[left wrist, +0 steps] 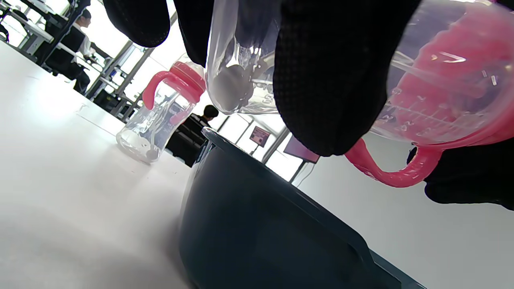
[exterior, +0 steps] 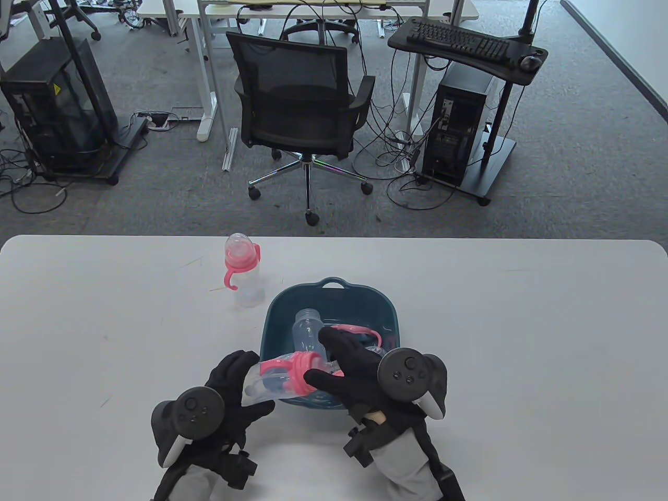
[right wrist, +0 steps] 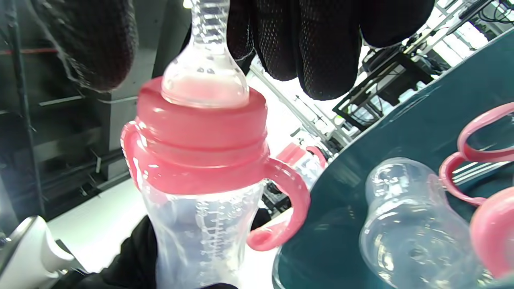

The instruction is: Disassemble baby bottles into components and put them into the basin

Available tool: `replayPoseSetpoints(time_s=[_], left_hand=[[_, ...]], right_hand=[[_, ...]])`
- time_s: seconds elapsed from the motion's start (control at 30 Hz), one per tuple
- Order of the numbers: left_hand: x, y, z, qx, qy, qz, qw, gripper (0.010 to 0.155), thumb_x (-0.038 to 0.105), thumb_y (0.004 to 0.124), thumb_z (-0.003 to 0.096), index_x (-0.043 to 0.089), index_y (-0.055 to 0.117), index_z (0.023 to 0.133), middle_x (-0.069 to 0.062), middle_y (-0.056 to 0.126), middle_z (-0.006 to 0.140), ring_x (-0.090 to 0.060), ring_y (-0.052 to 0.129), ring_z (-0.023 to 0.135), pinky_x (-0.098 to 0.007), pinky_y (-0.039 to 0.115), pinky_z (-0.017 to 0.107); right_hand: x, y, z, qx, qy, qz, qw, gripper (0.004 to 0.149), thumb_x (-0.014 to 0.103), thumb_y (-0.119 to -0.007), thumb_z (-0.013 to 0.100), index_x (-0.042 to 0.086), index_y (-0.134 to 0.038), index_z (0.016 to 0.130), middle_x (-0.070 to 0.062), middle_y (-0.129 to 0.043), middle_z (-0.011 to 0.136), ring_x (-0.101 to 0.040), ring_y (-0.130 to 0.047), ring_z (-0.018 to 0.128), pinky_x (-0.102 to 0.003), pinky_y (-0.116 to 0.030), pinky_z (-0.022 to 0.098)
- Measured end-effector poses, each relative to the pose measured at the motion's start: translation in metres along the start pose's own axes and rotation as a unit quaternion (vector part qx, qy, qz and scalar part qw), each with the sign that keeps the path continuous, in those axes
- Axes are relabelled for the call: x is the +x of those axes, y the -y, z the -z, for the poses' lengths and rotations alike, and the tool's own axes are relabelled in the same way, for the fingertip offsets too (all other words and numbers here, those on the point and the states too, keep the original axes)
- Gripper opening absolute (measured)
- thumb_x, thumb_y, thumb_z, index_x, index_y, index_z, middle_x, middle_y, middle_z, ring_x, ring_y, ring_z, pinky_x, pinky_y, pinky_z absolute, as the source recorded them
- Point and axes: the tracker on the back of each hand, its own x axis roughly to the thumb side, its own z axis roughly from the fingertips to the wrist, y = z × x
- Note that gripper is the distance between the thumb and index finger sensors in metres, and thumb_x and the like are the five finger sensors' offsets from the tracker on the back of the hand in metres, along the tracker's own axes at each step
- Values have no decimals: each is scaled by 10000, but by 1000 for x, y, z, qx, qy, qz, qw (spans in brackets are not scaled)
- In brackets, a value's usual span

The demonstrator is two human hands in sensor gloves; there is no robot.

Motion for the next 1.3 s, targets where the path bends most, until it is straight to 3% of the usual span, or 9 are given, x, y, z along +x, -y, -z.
replayPoseSetpoints(time_s=[0.17,0.63,0.83,1.0,1.3], left_hand=[[3,0,-1,1,6,11,1000,914,382,1029,341,408,435,1036,78,416,1106,-292,625,1070,-576,513,775],[3,0,-1,-2,-1,10,1000,914,375,1030,343,408,434,1036,76,412,1107,-295,616,1074,-577,508,778],[2,0,0,0,-2,9,1000,915,371,1030,343,412,432,1035,82,408,1108,-293,611,1076,-576,503,780],[3,0,0,0,-1,11,1000,914,368,1031,343,418,432,1033,87,406,1109,-291,605,1080,-578,503,779],[6,0,-1,2,8,14,1000,914,366,1031,343,420,432,1032,91,404,1110,-290,603,1082,-577,503,780]], right_hand=[[0,-7,2,24,-7,28,999,725,524,-815,527,76,-628,1066,-237,-793,954,-438,-895,711,-636,-655,571],[2,-8,4,75,21,44,996,723,314,-919,504,159,-547,1104,-163,-611,1126,-488,-716,921,-693,-560,631],[-1,-3,2,39,10,35,999,788,483,-847,525,132,-490,1133,-236,-575,1125,-515,-717,900,-686,-563,627],[-4,-1,0,-7,-12,16,1000,711,529,-784,546,83,-619,1075,-248,-742,1007,-470,-851,769,-639,-657,565],[-5,-8,2,24,-26,19,999,717,549,-783,541,61,-654,1051,-247,-824,911,-420,-931,642,-603,-718,497]])
